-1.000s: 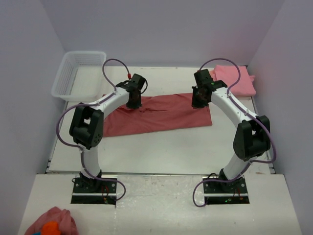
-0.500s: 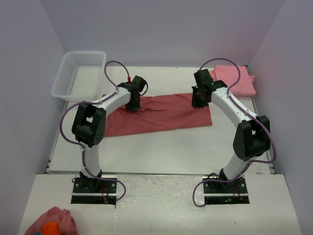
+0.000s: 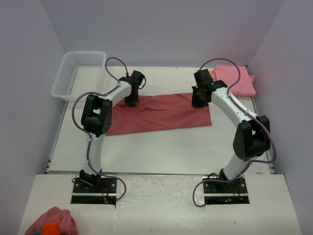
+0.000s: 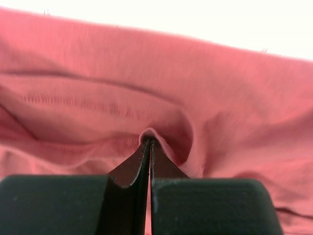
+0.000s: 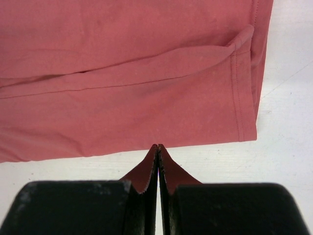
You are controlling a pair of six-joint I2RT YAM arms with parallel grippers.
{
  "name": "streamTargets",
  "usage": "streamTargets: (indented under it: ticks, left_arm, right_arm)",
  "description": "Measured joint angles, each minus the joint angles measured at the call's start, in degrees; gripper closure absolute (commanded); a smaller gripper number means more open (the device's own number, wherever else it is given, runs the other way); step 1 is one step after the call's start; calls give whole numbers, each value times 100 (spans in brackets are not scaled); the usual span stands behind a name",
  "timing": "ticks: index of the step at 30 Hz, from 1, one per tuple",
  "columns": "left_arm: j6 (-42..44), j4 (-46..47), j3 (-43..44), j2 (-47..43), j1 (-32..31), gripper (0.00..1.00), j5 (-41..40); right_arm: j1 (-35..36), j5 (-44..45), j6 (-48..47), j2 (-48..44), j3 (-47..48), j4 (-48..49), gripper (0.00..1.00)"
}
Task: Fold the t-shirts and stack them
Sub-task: Fold the other side of the tshirt into a rectangle
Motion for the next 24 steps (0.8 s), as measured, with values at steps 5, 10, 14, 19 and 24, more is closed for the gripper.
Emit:
streamTargets:
  ticks: [5, 10, 14, 19, 24]
  left_arm:
    - [284, 192, 254, 116, 0, 100, 20]
    - [490, 435, 568, 306, 0, 100, 96]
    - [601, 647, 544, 380, 0, 100, 175]
    - [568, 951, 66, 144, -20, 100, -127]
    - [544, 955, -758, -859, -127, 100, -776]
  right_arm:
    - [0, -4, 2, 4, 0, 22, 100]
    - [0, -9, 2, 28, 0, 39, 100]
    - [0, -15, 0, 68, 0, 39, 100]
    - [0, -2, -4, 127, 0, 37, 100]
    - [0, -2, -85, 127, 7, 63, 95]
